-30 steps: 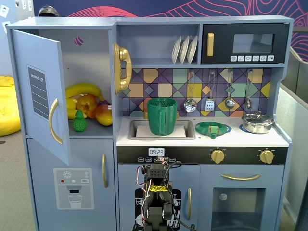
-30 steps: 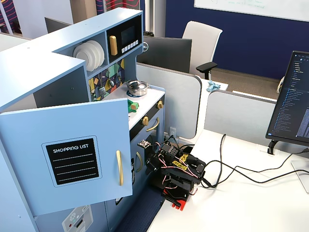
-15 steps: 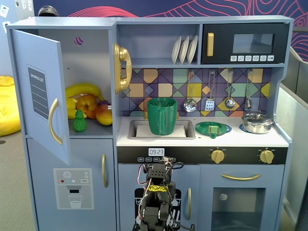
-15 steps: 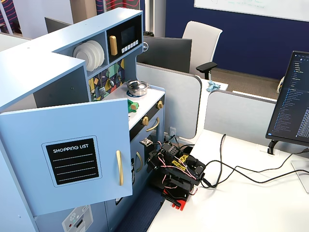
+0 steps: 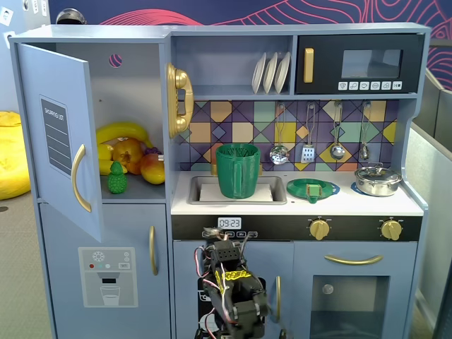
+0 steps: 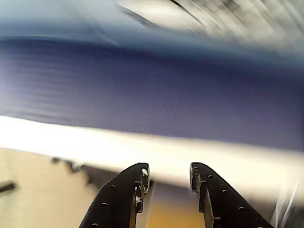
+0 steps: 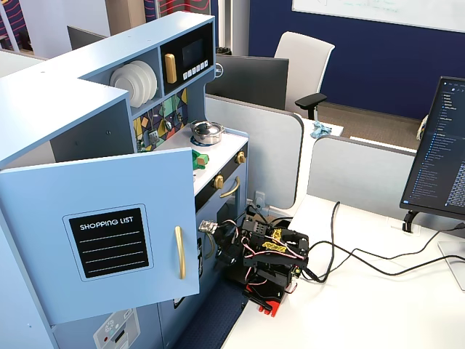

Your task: Pick up the green pineapple from the left cabinet and place it in the green recipient

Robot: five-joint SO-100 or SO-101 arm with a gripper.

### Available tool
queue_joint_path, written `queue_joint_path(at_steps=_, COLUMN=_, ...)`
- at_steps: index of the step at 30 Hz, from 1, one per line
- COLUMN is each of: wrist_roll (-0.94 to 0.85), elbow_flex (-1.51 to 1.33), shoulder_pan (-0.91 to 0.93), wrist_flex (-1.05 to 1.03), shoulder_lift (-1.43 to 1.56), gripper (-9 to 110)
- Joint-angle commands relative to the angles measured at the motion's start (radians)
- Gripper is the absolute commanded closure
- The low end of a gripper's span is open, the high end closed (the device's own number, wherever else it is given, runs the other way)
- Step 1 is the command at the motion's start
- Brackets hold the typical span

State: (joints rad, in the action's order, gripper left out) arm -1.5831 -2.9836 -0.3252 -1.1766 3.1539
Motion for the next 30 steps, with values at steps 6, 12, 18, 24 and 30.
queue_joint_path(at_steps=6, wrist_roll=-0.101, elbow_flex=0.181, shoulder_pan=-0.225, wrist_flex=0.489, shoulder_lift=-0.123, gripper=101)
queue_joint_path(at_steps=12, wrist_roll=-0.120, elbow_flex=0.321, shoulder_pan=-0.316, wrist_flex=0.692, shoulder_lift=-0.233, gripper=101)
queue_joint_path(at_steps=18, wrist_roll=-0.107, elbow_flex=0.463, shoulder_pan=-0.351, wrist_flex=0.761, shoulder_lift=-0.318, gripper=87)
queue_joint_path(at_steps=24, wrist_roll=-0.084, elbow_flex=0.497, shoulder_pan=-0.370, wrist_flex=0.973, shoulder_lift=-0.380, gripper=70)
queue_joint_path(at_steps=30, wrist_roll=-0.043, elbow_flex=0.592, shoulder_pan=-0.420, wrist_flex=1.077, shoulder_lift=-0.517, gripper=71)
